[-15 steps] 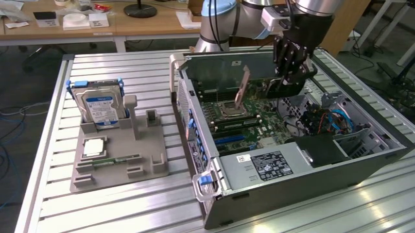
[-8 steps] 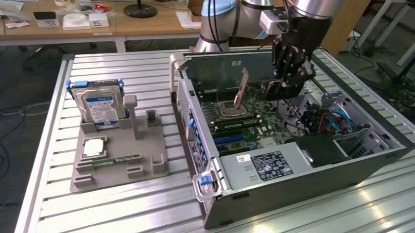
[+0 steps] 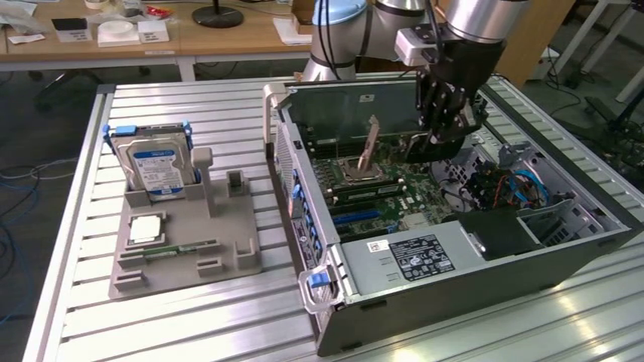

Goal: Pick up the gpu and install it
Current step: 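Insert the gpu into the slot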

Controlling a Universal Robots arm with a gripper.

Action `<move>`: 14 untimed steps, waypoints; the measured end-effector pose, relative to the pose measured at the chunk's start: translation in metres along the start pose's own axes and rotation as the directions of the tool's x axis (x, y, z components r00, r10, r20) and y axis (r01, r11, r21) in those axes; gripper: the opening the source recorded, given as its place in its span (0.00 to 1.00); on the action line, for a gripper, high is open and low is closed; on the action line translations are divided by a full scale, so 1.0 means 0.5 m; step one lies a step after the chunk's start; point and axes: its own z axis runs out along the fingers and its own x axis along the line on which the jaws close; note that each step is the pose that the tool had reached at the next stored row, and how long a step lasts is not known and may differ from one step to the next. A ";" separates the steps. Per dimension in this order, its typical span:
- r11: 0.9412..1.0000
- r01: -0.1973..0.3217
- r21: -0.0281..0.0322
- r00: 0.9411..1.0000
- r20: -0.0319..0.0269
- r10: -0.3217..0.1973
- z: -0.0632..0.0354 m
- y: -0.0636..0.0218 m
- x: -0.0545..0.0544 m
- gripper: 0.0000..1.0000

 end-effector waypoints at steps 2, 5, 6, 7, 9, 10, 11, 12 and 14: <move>1.000 0.001 0.000 1.000 0.000 -0.001 0.007 0.005 0.001 0.27; 1.000 0.001 0.000 1.000 0.000 -0.001 0.017 0.010 0.002 0.27; 1.000 0.002 0.000 1.000 0.000 -0.002 0.019 0.011 0.003 0.27; 1.000 0.002 0.000 1.000 0.000 -0.002 0.021 0.012 0.003 0.27; 1.000 0.002 0.000 1.000 0.000 -0.002 0.021 0.012 0.003 0.27; 1.000 0.002 0.000 1.000 0.000 -0.002 0.021 0.012 0.003 0.27; 1.000 0.002 0.000 1.000 0.000 -0.002 0.021 0.012 0.003 0.27; 1.000 0.002 0.000 1.000 0.000 -0.002 0.022 0.012 0.003 0.27; 1.000 0.002 0.000 1.000 0.001 -0.002 0.025 0.013 0.003 0.27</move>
